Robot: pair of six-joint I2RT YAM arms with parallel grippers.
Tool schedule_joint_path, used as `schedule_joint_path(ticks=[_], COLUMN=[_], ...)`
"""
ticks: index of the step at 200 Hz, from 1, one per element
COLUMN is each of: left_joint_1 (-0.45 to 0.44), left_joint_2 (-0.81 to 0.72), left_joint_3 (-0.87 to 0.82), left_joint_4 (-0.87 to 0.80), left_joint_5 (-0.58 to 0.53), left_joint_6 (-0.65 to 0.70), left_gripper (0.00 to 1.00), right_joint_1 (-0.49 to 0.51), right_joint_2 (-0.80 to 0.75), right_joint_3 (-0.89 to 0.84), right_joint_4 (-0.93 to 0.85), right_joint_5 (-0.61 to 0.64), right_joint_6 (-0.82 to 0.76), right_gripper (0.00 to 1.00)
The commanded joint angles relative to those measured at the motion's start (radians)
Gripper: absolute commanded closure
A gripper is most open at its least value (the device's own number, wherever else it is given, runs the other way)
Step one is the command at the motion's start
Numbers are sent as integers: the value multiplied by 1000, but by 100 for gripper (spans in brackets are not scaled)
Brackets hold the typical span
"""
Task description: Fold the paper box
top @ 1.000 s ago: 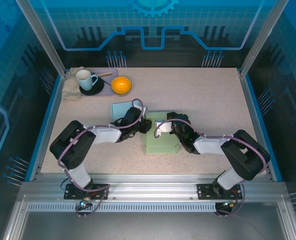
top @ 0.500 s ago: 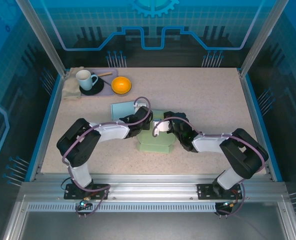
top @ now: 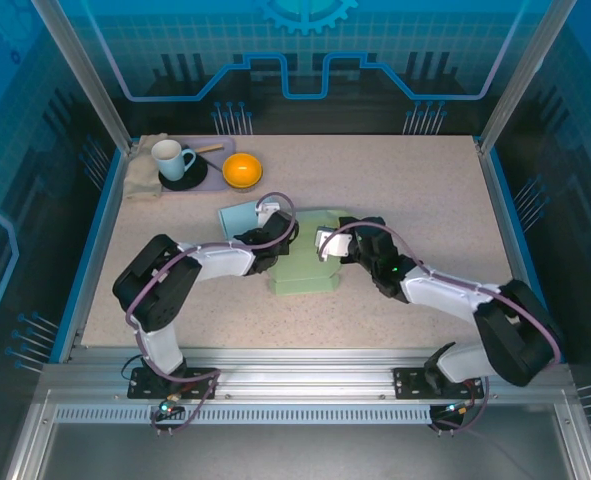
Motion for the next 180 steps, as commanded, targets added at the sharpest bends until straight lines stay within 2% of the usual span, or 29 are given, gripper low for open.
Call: schedule_joint_path(ticks=[1,22,36,71,96,131,180], left_joint_1=[-3,-8,-17,-28,-28,-27,-27], left_joint_2=[1,-17,-39,-54,-43,-29,-24], left_joint_3=[-66,-117,-164,-235,-244,-239,-228], left_joint_4=[29,126,211,336,357,358,338], left_joint_5=[29,83,115,218,252,277,275], left_joint_6=[84,151,195,274,298,316,323], left_gripper=[93,94,93,93,93,90,88], right_joint_1=[-25,-65,-99,-106,-98,-77,-85], right_joint_2=[-91,-127,-116,1,80,181,243], right_joint_3=[62,121,193,375,390,370,355], right_joint_4=[-217,-299,-363,-545,-562,-535,-547], right_joint_5=[-154,-222,-252,-230,-251,-268,-291], right_joint_6=[144,295,487,811,967,1049,1062], right_gripper=[70,67,65,68,69,69,69])
